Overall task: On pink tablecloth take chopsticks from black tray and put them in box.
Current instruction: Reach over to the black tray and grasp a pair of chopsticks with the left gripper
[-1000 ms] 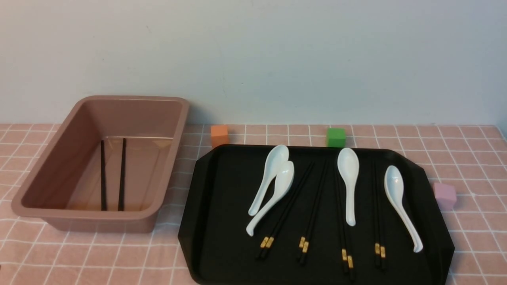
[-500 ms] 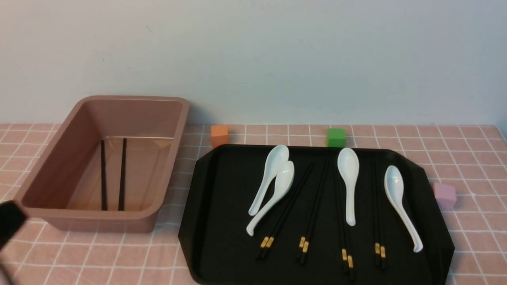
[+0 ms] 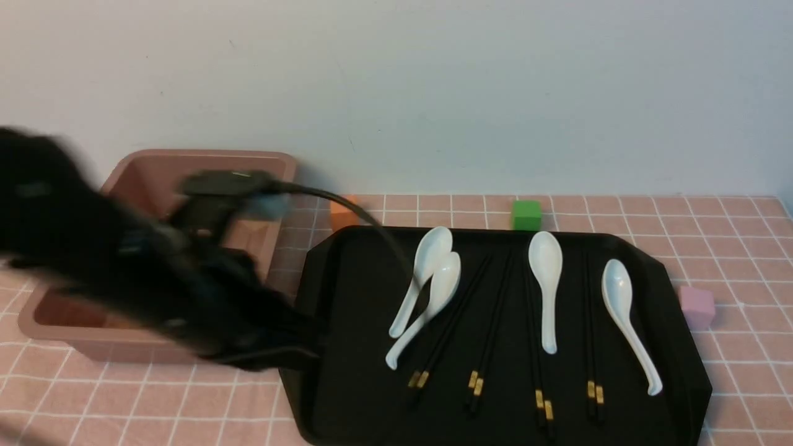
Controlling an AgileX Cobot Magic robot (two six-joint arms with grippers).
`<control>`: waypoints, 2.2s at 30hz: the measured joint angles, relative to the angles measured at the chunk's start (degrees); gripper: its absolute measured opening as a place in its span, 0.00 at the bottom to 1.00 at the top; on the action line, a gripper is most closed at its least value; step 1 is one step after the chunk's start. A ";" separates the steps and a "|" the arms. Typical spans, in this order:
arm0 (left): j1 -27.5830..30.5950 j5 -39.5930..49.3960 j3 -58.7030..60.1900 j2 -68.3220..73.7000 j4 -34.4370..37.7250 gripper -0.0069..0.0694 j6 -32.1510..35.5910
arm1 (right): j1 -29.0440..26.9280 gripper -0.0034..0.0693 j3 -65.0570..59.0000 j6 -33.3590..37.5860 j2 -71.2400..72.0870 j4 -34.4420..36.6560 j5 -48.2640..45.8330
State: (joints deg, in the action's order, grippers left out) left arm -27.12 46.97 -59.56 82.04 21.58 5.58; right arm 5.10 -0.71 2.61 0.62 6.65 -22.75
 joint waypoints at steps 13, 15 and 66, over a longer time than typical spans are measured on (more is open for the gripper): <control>-13.63 13.90 -32.85 34.02 -10.77 0.08 -6.58 | 0.00 0.38 0.00 0.00 0.00 0.00 0.00; -13.75 14.57 -35.25 35.63 -11.50 0.08 -6.75 | 0.00 0.38 0.00 0.00 0.00 0.00 0.00; -11.66 10.10 -40.62 46.10 -21.02 0.25 -15.63 | 0.00 0.38 0.00 0.00 0.00 0.00 0.00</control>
State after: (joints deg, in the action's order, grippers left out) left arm -38.78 57.08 -100.18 128.14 0.57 -10.05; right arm 5.10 -0.71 2.61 0.62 6.65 -22.75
